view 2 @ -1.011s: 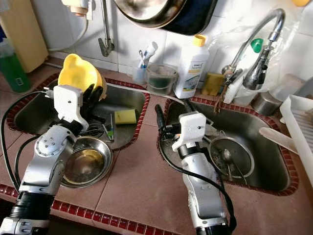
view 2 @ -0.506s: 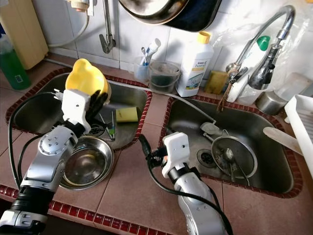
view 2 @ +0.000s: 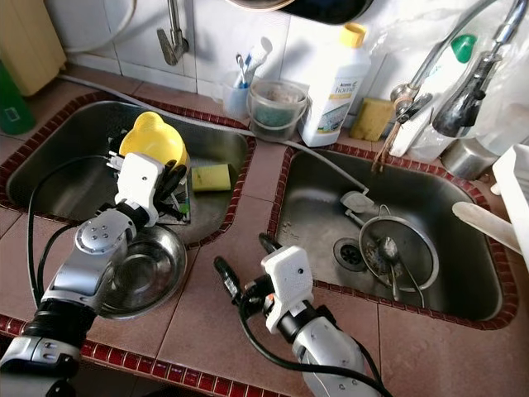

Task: Kitchen organization

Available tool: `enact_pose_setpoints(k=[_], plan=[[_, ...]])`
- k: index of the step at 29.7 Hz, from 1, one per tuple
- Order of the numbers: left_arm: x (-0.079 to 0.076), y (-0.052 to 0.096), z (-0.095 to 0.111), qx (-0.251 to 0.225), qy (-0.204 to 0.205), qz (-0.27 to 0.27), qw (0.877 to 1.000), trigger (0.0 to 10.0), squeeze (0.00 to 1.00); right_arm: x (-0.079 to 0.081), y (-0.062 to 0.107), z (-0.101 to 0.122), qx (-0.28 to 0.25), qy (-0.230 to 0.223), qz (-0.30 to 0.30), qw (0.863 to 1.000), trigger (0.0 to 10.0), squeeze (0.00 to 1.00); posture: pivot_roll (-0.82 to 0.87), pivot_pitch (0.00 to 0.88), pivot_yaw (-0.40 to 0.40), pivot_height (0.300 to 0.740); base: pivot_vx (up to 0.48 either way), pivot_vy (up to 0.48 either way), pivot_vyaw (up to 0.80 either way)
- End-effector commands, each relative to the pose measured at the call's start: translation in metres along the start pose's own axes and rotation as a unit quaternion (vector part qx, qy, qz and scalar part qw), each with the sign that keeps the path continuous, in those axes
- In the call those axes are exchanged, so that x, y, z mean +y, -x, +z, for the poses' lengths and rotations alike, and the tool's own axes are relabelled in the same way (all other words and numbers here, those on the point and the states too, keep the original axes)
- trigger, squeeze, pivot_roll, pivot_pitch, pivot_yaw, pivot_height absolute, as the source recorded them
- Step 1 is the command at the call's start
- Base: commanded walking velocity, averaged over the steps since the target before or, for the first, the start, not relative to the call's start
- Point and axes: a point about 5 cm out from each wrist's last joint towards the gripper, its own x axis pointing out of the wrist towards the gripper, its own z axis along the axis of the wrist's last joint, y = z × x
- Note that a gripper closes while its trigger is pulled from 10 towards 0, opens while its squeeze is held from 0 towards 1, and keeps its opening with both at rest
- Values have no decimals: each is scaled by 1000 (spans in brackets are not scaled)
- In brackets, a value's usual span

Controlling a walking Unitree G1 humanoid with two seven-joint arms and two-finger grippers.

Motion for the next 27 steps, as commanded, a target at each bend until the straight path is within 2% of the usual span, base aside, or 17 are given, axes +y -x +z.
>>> enact_pose_setpoints(k=[1,18,19,20,27], plan=[[-3,-4,3,1,-15,-16,1000,10000,0,4,3,4,0,-8,11,1000,10000,0,-212,235,-89,740,0,0,0],[8,-10,11,-7,-4,-35,999,10000,0,5,7,8,13,-9,11,1000,10000,0,-215,236,-82,740,0,0,0],[7,-10,12,-10,-2,-39,999,10000,549,5,6,8,13,-9,11,1000,10000,0,-215,235,-82,740,0,0,0],[7,-10,13,-13,-1,-42,999,10000,984,5,6,8,13,-10,10,1000,10000,0,-215,235,-82,740,0,0,0],[6,-10,14,-13,-1,-50,999,10000,1000,4,6,9,13,-11,9,1000,10000,0,-214,231,-81,740,0,0,0]])
